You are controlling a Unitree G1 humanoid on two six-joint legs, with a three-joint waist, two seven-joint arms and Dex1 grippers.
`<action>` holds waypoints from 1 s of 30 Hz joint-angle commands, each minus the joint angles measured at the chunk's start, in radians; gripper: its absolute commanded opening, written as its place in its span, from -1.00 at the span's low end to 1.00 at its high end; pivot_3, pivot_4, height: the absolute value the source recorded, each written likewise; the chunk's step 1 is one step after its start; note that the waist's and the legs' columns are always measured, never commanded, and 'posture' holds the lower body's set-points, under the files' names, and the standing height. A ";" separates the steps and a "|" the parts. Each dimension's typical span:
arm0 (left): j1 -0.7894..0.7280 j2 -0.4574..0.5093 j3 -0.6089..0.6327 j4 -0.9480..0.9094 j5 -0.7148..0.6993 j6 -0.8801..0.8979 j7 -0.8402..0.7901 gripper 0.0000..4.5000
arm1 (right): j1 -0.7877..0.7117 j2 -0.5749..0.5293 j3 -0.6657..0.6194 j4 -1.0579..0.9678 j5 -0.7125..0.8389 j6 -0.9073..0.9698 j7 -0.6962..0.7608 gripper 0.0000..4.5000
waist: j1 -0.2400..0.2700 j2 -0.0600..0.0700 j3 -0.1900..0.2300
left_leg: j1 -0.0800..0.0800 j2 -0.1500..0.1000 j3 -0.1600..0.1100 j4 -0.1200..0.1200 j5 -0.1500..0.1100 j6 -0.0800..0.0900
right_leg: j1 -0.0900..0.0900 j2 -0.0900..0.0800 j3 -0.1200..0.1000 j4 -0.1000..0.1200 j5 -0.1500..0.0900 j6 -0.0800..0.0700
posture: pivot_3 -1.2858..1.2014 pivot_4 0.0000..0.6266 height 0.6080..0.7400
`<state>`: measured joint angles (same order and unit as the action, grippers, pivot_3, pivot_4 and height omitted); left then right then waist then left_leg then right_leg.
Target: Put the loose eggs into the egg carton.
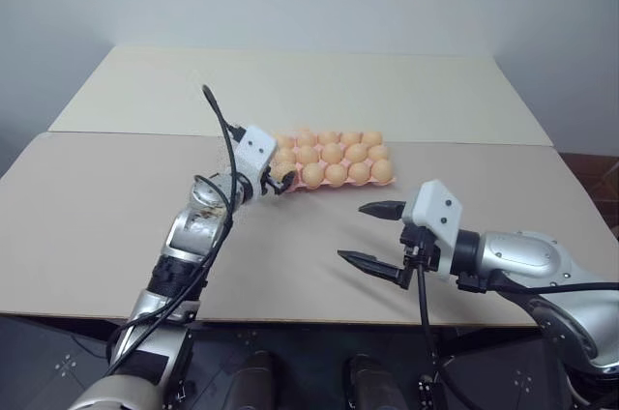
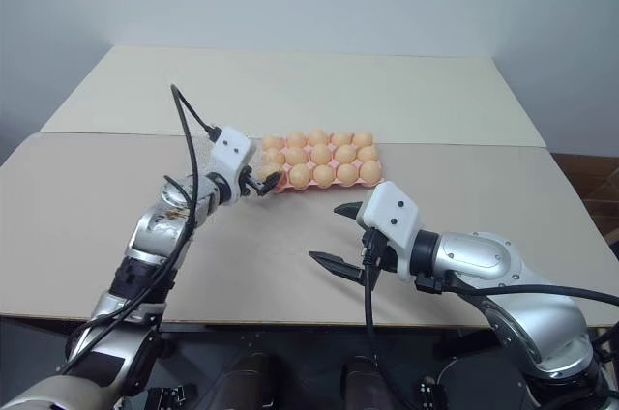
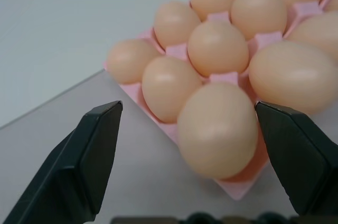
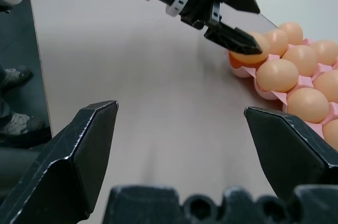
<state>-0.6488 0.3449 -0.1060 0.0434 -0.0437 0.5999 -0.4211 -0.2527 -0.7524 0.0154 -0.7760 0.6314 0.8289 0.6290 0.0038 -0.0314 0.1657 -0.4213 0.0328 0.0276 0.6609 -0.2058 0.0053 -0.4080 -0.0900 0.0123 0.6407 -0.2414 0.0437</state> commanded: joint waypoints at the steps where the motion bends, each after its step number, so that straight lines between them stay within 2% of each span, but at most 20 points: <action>1: 0.010 0.012 0.051 -0.133 -0.013 0.026 0.022 0.92 | -0.008 0.000 -0.043 -0.031 0.014 -0.022 -0.004 1.00 | 0.000 0.000 0.000 | 0.000 0.000 0.000 0.000 0.000 0.000 | 0.000 0.000 0.000 0.000 0.000 0.000 | 0.03 -0.52 1.00; 6: 0.067 0.011 0.136 -0.316 -0.087 0.094 0.020 0.92 | 0.001 0.032 -0.074 -0.029 0.037 -0.019 -0.032 1.00 | -0.002 0.000 0.000 | 0.000 0.000 0.000 0.000 0.000 0.000 | 0.000 0.000 0.000 0.000 0.000 0.000 | 0.03 -0.52 1.00; 12: 0.286 -0.058 0.233 -0.564 -0.194 0.148 0.073 0.92 | 0.099 0.112 -0.118 -0.015 -0.036 -0.067 -0.143 1.00 | -0.001 0.000 0.000 | 0.000 0.000 0.000 0.000 0.000 0.000 | 0.000 -0.001 0.000 0.001 0.000 0.000 | 0.03 -0.52 1.00; 16: 0.425 -0.089 0.240 -0.677 -0.173 0.163 0.147 0.92 | 0.187 0.171 -0.104 -0.007 -0.117 -0.144 -0.203 1.00 | 0.000 0.000 0.000 | 0.002 0.000 0.000 0.000 0.000 0.000 | 0.001 0.000 0.000 0.001 0.000 0.000 | 0.03 -0.52 1.00; 23: 0.653 -0.133 0.222 -0.749 -0.114 0.018 0.227 0.92 | 0.343 0.368 -0.048 0.101 -0.346 -0.544 -0.286 1.00 | -0.001 0.000 0.000 | 0.005 0.001 0.001 0.000 0.000 0.000 | 0.003 0.000 0.001 0.000 0.000 0.000 | 0.03 -0.52 1.00; 25: 0.695 -0.165 0.219 -0.748 -0.112 -0.038 0.247 0.92 | 0.372 0.434 -0.076 0.134 -0.342 -0.620 -0.307 1.00 | -0.002 0.000 0.000 | 0.005 0.001 0.001 0.000 0.000 0.000 | 0.003 0.000 0.001 0.000 0.000 0.000 | 0.03 -0.52 1.00; 27: 0.754 -0.200 0.207 -0.757 -0.120 -0.121 0.248 0.92 | 0.426 0.462 -0.088 0.181 -0.385 -0.740 -0.302 1.00 | 0.000 0.000 -0.001 | 0.006 0.001 0.001 0.000 0.000 0.000 | 0.004 0.000 0.001 0.000 0.000 0.000 | 0.03 -0.52 1.00; 30: 0.827 -0.229 0.187 -0.765 -0.130 -0.178 0.243 0.92 | 0.485 0.496 -0.090 0.222 -0.411 -0.819 -0.307 1.00 | 0.001 0.000 -0.001 | 0.005 0.001 0.002 0.000 0.000 0.000 | 0.003 -0.001 0.001 -0.002 -0.001 -0.001 | 0.03 -0.52 1.00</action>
<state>0.1730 0.1235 0.0923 -0.6716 -0.1613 0.4742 -0.1780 0.2295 -0.2666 -0.0566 -0.5428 0.2304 0.0740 0.3270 0.0048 -0.0310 0.1650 -0.4166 0.0340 0.0297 0.6606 -0.2061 0.0051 -0.4051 -0.0907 0.0139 0.6396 -0.2420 0.0428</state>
